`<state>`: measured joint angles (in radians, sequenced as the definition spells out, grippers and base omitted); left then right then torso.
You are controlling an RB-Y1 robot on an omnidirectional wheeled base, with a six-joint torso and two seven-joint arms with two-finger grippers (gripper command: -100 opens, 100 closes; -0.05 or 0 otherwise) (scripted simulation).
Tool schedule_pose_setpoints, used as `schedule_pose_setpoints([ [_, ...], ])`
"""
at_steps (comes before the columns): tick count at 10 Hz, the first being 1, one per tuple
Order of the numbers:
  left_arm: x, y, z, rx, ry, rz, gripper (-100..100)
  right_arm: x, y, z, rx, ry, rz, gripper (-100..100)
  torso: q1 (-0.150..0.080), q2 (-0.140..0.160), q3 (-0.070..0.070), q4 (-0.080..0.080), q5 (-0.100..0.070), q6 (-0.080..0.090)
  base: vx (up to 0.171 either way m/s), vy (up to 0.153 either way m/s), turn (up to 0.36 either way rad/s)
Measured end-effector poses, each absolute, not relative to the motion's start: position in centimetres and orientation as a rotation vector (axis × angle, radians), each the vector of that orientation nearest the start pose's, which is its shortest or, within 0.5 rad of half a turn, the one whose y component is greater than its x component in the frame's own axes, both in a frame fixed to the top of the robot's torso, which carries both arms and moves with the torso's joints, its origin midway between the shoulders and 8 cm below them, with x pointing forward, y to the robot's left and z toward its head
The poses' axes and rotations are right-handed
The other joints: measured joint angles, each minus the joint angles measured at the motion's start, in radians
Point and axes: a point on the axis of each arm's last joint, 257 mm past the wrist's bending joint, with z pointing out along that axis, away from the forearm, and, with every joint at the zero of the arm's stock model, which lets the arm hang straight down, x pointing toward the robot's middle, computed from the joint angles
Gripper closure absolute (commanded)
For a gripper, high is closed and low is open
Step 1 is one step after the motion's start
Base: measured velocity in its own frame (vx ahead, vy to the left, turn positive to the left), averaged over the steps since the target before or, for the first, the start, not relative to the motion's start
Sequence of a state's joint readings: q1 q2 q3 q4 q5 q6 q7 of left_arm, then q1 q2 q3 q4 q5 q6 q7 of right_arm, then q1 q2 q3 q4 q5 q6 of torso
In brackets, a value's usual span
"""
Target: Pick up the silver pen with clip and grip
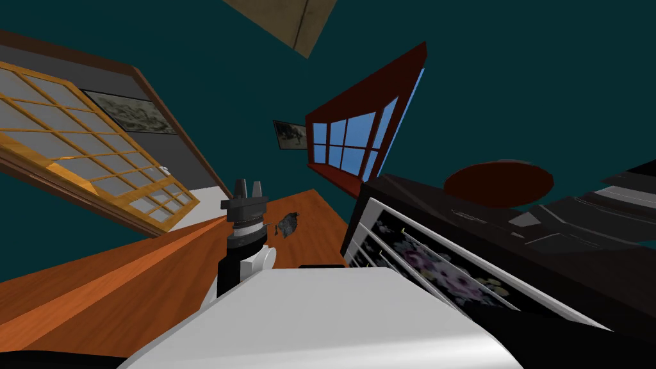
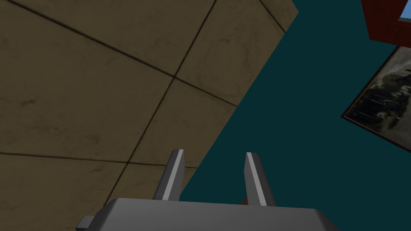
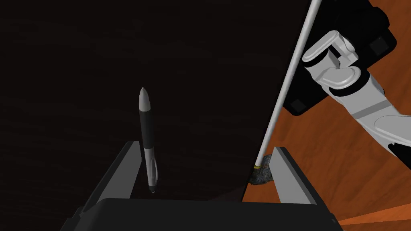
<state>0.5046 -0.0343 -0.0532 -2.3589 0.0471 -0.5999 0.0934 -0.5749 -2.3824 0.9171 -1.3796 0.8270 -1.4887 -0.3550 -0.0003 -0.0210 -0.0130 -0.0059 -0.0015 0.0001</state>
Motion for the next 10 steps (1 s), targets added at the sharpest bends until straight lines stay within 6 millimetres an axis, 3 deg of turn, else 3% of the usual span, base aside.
schedule_pose_setpoints([
  [1,30.8,26.8,7.4,-0.602,0.405,-1.503,0,17.2,-60.8,2.2,-0.913,2.961,-0.110,-100,0.000,0.004,0.003,0.001,0.000,0.000,0.085,-0.039,0.033],
  [2,30.8,26.8,7.4,-0.602,0.404,-1.503,0,17.2,-60.8,2.2,-0.906,2.965,-0.112,0,0.003,0.012,0.007,0.003,0.001,0.001,0.018,-0.008,0.001],
  [3,30.8,26.8,7.4,-0.602,0.404,-1.503,0,17.2,-60.8,2.2,-0.907,2.965,-0.111,-100,0.005,0.017,0.010,0.005,0.001,0.001,-0.007,0.007,-0.022],
  [6,30.8,26.8,7.4,-0.603,0.404,-1.504,0,18.4,-61.8,0.2,-0.917,2.955,-0.106,-100,0.007,0.025,0.015,0.007,0.001,0.002,-0.034,0.017,-0.022],
  [7,30.8,26.8,7.4,-0.603,0.404,-1.504,0,18.5,-61.9,0.2,-0.917,2.952,-0.112,100,0.006,0.024,0.015,0.006,0.000,0.002,0.000,0.000,0.000],
  [10,30.8,26.8,7.4,-0.603,0.404,-1.503,0,18.5,-61.9,0.2,-0.915,2.954,-0.111,100,0.004,0.023,0.014,0.006,-0.001,0.001,0.000,0.000,0.000],
])
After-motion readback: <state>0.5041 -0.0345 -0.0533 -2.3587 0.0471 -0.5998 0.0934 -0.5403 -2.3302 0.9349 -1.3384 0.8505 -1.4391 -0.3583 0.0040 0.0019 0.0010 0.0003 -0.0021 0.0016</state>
